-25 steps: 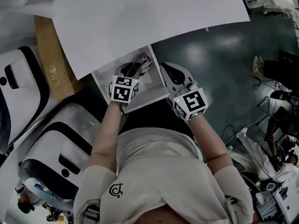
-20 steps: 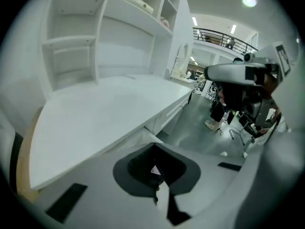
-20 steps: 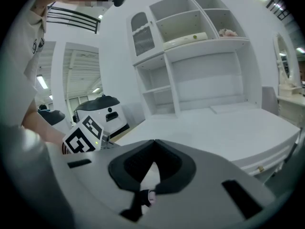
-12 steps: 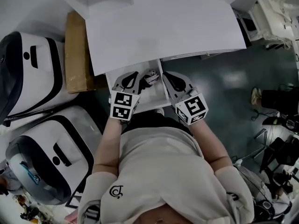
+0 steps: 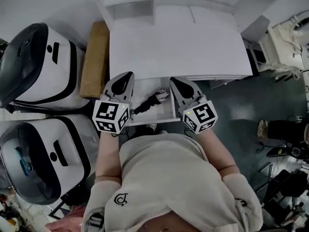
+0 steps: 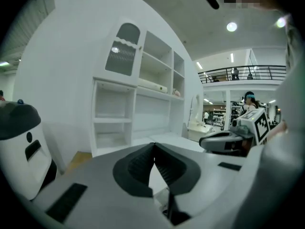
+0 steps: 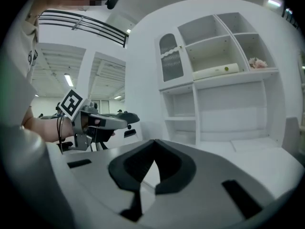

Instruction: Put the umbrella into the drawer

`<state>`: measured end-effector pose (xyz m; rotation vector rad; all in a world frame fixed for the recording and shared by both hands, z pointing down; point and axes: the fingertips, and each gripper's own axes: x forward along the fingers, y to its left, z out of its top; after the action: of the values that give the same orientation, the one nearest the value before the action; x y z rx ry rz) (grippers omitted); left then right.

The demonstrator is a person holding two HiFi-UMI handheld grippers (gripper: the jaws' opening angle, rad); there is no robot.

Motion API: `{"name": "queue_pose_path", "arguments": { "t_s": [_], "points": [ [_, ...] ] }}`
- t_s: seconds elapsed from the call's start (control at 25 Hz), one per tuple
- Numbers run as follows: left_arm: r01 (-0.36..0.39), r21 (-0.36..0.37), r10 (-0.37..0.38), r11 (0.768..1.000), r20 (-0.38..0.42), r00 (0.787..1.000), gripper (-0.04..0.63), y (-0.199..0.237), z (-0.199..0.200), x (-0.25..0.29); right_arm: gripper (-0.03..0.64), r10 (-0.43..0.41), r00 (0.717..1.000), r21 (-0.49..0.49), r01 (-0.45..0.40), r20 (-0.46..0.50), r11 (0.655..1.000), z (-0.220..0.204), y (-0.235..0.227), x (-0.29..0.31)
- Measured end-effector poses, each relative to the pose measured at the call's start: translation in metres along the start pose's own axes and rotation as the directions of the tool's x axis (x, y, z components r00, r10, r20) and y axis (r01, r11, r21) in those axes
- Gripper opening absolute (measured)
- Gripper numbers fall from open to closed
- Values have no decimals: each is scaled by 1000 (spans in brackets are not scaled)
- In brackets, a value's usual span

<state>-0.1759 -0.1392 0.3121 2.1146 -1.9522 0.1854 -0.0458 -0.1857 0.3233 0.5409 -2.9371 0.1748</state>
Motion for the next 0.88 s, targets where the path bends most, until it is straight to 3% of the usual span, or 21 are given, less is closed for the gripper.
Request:
{"name": "queue_pose_path", "arguments": {
  "t_s": [0.16, 0.36, 0.88],
  "points": [
    [-71, 34, 68, 997, 82, 994, 12, 13, 30, -28, 6, 32, 998, -38, -31, 48, 999, 25, 6, 7],
    [-123, 33, 118, 992, 123, 985, 12, 25, 39, -50, 6, 62, 992, -95, -51, 111, 994, 47, 18, 11],
    [-92, 72, 80, 993, 151, 985, 12, 12, 46, -53, 4, 83, 987, -162, -61, 136, 985, 60, 29, 6]
  ]
}}
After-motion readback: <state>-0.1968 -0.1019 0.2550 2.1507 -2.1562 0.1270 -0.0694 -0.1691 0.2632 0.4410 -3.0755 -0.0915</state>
